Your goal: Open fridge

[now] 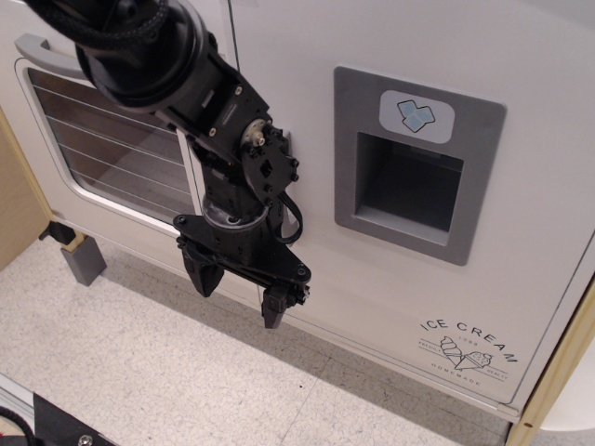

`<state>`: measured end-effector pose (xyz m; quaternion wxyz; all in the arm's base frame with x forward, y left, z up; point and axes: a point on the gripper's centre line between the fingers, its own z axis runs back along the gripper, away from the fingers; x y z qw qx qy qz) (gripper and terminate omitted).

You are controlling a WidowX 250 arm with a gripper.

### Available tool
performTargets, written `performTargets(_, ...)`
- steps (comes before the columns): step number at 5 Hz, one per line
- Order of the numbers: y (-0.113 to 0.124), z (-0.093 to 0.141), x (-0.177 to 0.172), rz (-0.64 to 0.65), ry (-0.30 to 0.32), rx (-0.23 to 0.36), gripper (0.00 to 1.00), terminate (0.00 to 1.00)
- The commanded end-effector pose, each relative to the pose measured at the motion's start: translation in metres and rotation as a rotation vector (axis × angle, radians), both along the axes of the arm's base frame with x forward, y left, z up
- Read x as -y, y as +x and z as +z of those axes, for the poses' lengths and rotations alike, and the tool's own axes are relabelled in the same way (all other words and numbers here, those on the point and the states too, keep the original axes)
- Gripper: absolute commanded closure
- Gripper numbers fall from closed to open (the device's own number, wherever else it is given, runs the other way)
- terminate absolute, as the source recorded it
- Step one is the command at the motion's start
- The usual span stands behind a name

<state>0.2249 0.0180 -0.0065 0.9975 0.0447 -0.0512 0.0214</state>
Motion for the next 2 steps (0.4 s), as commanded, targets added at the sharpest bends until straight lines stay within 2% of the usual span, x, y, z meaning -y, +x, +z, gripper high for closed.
performTargets(1,0.000,0.000,0.000,0.000,0.000,0.000,0.00,0.00)
performTargets(2,0.012,0.004,-0.021,-0.025,-0.007,0.063,0.00,0.00)
